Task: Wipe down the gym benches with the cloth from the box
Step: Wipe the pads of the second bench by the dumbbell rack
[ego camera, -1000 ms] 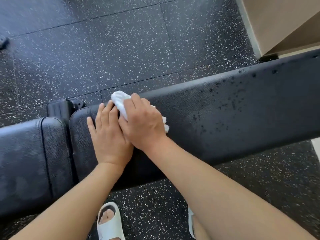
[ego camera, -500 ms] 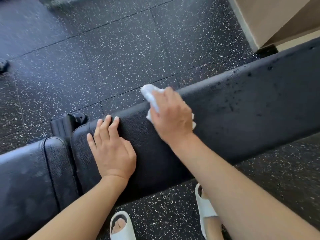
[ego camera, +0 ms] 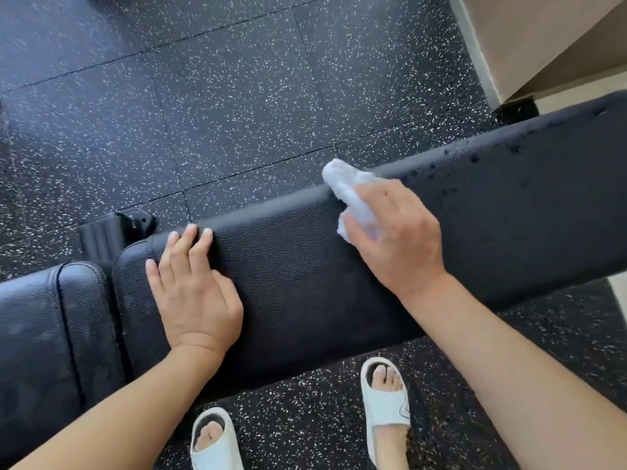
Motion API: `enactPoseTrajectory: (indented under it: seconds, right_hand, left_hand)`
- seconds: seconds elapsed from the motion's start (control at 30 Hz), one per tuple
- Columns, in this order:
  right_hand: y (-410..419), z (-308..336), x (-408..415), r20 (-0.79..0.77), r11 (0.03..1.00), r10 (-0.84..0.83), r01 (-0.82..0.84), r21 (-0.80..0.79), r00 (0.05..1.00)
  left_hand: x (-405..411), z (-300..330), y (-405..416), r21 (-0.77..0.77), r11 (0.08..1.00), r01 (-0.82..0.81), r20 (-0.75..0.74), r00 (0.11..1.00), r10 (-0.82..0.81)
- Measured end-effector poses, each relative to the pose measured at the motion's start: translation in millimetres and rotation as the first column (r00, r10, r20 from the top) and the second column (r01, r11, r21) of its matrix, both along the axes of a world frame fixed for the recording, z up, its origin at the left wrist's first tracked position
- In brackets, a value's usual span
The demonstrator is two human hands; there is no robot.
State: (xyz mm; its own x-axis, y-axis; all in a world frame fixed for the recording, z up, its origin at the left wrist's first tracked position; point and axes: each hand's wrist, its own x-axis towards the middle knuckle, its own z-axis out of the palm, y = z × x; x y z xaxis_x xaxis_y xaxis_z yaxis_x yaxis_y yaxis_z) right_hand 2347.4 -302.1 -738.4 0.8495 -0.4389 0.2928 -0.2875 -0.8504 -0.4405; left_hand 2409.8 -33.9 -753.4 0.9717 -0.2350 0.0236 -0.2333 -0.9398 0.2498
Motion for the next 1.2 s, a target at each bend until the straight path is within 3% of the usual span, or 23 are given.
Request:
enactPoseTrajectory:
  seconds: [0.17,0.3,0.5,0.77,0.93,1.2]
  right_hand:
    - [46,-2,-35,-0.031,0.946,0.323,-0.323,0.021,0.946]
    - [28,-5,-12,0.015,0.946,0.323,-0.323,0.004,0.946]
    - [36,-7,-4,0.079,0.891,0.419,-0.427,0.157,0.904]
    - [36,-17,35,0.092,0.953,0.302,-0.301,-0.019,0.949]
    - [40,-16,67,0.071,0.994,0.108,-0.108,0.002,0.992]
    - [71,-12,-102,-0.020,0.971,0.211,-0.207,0.121,0.977]
  left_hand:
    - [1,-1,0,0.017,1.000,0.000,0.012,1.000,-0.001]
    - [1,-7,3,0.019,1.000,0.005,0.018,1.000,-0.005]
    - [3,-6,4,0.031,0.999,0.010,0.014,1.000,-0.011]
    - [2,-9,6,0.000,1.000,0.012,0.039,0.999,-0.012]
    - [2,-9,7,-0.025,1.000,0.015,0.041,0.999,-0.014]
    - [0,-4,4,-0.053,0.999,-0.005,0.015,1.000,0.006]
